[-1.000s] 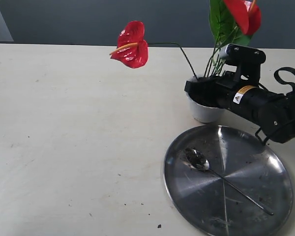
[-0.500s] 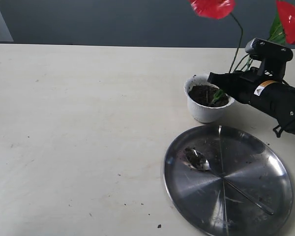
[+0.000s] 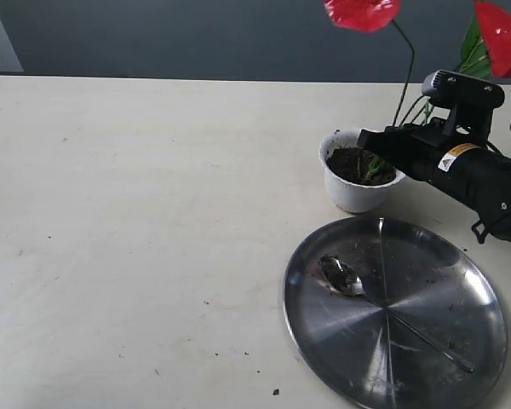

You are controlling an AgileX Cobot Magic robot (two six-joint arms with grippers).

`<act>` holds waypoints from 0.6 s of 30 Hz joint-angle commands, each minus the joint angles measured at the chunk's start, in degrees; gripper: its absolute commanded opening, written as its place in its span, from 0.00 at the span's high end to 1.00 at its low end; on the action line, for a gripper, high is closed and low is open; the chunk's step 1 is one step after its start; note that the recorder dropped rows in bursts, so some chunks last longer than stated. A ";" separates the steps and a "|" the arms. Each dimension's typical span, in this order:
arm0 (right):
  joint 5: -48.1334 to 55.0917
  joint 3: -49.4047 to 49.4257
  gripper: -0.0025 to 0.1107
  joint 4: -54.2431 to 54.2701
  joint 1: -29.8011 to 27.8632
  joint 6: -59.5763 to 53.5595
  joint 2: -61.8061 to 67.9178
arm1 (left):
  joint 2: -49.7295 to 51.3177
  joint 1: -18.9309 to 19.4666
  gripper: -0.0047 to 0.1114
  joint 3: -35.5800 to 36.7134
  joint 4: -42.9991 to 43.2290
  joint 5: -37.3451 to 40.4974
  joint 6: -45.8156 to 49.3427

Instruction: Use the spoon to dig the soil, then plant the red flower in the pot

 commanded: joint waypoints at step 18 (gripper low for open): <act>25.73 1.93 0.98 -2.40 4.28 -0.79 4.70 | 0.30 -0.13 0.95 -0.15 -0.21 -0.38 -0.05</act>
